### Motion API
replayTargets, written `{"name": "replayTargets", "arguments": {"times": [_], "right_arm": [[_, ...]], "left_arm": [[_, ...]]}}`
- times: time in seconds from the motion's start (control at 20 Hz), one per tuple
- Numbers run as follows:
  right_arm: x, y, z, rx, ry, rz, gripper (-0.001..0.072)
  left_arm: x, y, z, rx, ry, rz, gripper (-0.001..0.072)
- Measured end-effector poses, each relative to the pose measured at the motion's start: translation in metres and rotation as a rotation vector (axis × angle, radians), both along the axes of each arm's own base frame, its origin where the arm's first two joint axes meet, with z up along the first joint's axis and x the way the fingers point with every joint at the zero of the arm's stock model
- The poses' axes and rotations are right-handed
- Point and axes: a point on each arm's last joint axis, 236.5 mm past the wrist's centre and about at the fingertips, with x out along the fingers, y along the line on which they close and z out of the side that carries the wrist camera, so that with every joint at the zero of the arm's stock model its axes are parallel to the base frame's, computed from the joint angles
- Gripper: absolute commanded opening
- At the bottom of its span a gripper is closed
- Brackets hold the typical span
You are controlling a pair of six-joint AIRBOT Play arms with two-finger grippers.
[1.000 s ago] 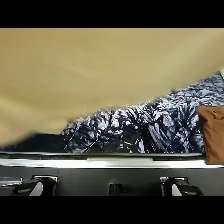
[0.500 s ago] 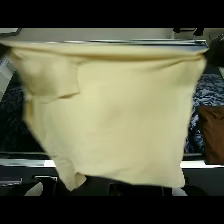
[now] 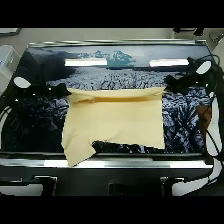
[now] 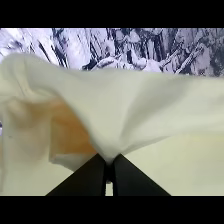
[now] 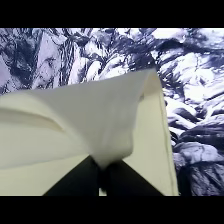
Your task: Fold the clothes and pants, and hang the long-sleeved shirts on hangers.
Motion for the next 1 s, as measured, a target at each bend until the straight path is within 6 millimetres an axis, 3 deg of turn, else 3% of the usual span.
{"name": "replayTargets", "arguments": {"times": [0.05, 0.1, 0.15, 0.2, 0.25, 0.35, 0.45, 0.5, 0.6, 0.7, 0.85, 1.0], "right_arm": [[0.001, 0.004, -0.007, 0.026, 0.017, -0.012, 0.0037], [0.001, 0.006, -0.012, 0.043, 0.029, -0.02, 0.0082], [0.002, 0.009, -0.014, 0.059, 0.039, -0.029, 0.0245], [0.002, 0.009, -0.014, 0.071, 0.044, -0.037, 0.0473], [0.0, 0.007, -0.012, 0.08, 0.053, -0.043, 0.0545], [-0.01, -0.01, -0.003, 0.071, 0.07, -0.045, 0.0552], [-0.036, -0.042, 0.004, 0.04, 0.135, -0.051, 0.0552], [-0.052, -0.058, 0.005, 0.024, 0.179, -0.054, 0.0552], [-0.088, -0.085, 0.006, 0.004, 0.274, -0.062, 0.0551], [-0.12, -0.098, 0.006, -0.004, 0.344, -0.065, 0.0551], [-0.155, -0.099, 0.004, -0.002, 0.394, -0.061, 0.0551], [-0.179, -0.093, 0.001, 0.003, 0.42, -0.054, 0.0551]], "left_arm": [[-0.001, -0.005, -0.008, -0.009, 0.019, -0.004, 0.0035], [-0.001, -0.009, -0.014, -0.018, 0.032, -0.007, 0.0173], [-0.001, -0.011, -0.018, -0.024, 0.041, -0.006, 0.0419], [-0.001, -0.011, -0.018, -0.034, 0.052, 0.0, 0.0552], [-0.002, -0.009, -0.016, -0.042, 0.062, -0.002, 0.0552], [-0.007, 0.007, -0.008, -0.053, 0.099, -0.01, 0.0542], [-0.027, 0.038, -0.004, -0.036, 0.174, -0.023, 0.052], [-0.041, 0.058, -0.005, -0.023, 0.222, -0.022, 0.0518], [-0.079, 0.089, -0.015, -0.016, 0.332, -0.002, 0.0444], [-0.121, 0.106, -0.035, -0.031, 0.432, 0.016, 0.0445], [-0.175, 0.106, -0.072, -0.082, 0.526, 0.018, 0.0445], [-0.198, 0.09, -0.098, -0.144, 0.529, 0.02, 0.0445]]}}
